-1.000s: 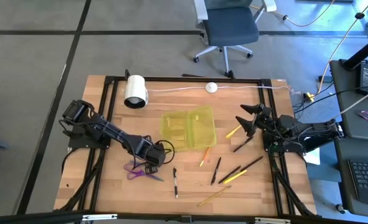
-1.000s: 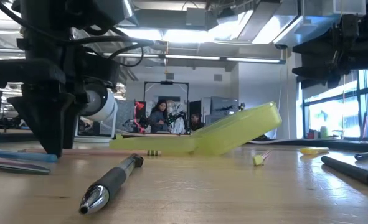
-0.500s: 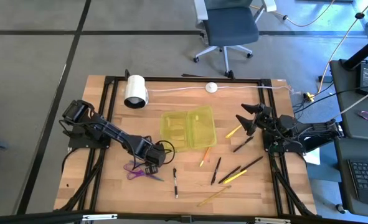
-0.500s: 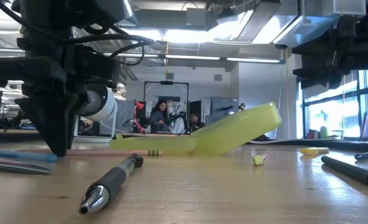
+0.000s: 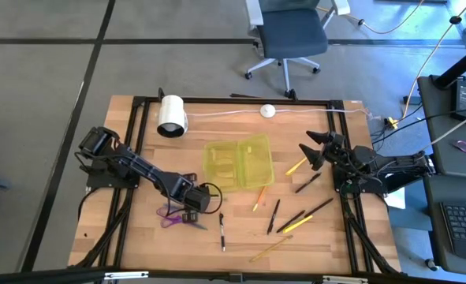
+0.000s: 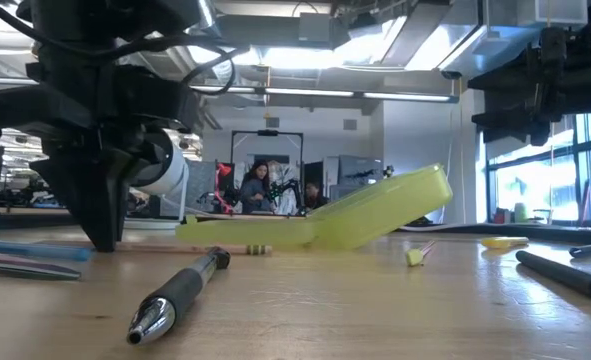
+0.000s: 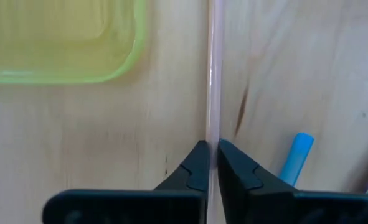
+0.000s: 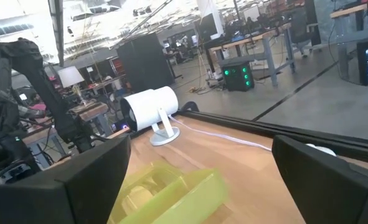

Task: Pick & place school supplies into a supply box
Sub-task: Put the pink pencil into the yellow supply box

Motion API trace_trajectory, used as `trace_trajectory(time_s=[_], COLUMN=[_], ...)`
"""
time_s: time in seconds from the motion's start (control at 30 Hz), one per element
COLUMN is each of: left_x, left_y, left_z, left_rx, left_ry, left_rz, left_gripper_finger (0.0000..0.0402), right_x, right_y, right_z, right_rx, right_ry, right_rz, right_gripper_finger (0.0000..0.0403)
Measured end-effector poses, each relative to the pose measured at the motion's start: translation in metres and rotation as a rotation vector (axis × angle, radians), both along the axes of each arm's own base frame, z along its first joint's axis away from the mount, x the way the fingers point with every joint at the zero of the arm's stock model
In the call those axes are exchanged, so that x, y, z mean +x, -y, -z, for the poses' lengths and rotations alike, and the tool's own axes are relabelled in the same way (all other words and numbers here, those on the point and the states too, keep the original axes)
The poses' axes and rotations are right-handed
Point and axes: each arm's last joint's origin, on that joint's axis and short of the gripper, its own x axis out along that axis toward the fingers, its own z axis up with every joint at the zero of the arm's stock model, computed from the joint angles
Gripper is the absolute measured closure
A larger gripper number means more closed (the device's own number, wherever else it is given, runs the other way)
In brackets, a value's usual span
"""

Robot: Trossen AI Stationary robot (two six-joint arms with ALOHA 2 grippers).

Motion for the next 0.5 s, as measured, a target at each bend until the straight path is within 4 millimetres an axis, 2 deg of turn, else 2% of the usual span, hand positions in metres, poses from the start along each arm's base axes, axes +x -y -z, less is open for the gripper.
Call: trace_trajectory(time_s=[0.3,0.5], left_x=[0.0069,0.0079], left_y=[0.0029,0.0032], left_z=[-0.0009,-0.0013], left_rx=[0.041,0.046], left_ry=[0.064,0.077], left_rz=[0.23,0.24], left_gripper_finger=[0.0394,0.0395], right_x=[0.0,0.0], right_y=[0.0,0.0], right_z=[0.0,0.0], right_rx=[-0.006,-0.006], right_ry=[-0.004,-0.004], right_rz=[0.001,0.001], right_gripper_finger=[0.001,0.001])
